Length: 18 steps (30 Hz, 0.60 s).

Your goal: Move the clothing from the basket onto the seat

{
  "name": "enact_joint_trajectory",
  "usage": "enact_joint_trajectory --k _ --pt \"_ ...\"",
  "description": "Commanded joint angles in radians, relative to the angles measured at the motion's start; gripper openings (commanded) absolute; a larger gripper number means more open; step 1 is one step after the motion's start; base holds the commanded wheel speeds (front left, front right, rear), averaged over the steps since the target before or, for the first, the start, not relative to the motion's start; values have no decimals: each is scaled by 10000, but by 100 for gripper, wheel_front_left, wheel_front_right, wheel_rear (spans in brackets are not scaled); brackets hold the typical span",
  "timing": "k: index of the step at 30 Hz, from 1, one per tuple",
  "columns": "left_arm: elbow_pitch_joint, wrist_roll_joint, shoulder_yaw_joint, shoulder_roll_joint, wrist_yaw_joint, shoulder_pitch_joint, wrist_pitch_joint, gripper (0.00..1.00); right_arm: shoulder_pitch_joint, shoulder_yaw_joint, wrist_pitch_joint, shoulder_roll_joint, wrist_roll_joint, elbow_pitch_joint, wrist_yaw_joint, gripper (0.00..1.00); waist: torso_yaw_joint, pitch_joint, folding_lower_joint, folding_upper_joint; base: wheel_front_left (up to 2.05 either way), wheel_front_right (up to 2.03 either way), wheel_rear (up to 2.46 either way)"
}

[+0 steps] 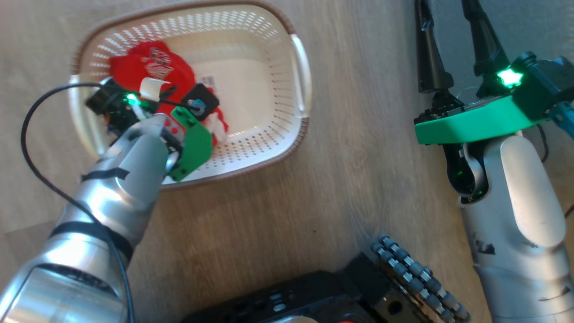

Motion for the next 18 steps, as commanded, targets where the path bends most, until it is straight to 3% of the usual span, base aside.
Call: enact_joint_trajectory --k 1,9,18 --pt "248 343 -129 345 269 -172 320 100 107 221 -67 138 195 -390 -4 100 -489 473 -1 1 0 0 0" --pt "1042 1416 -1165 889 861 -850 1568 100 -3 358 -67 138 626 -568 -4 100 -1000 1048 -1 1 0 0 0" --pt "1282 1811 -1745 1510 888 -976 2362 100 -102 409 -67 139 927 -764 -4 100 -1213 1427 -1 1 0 0 0"
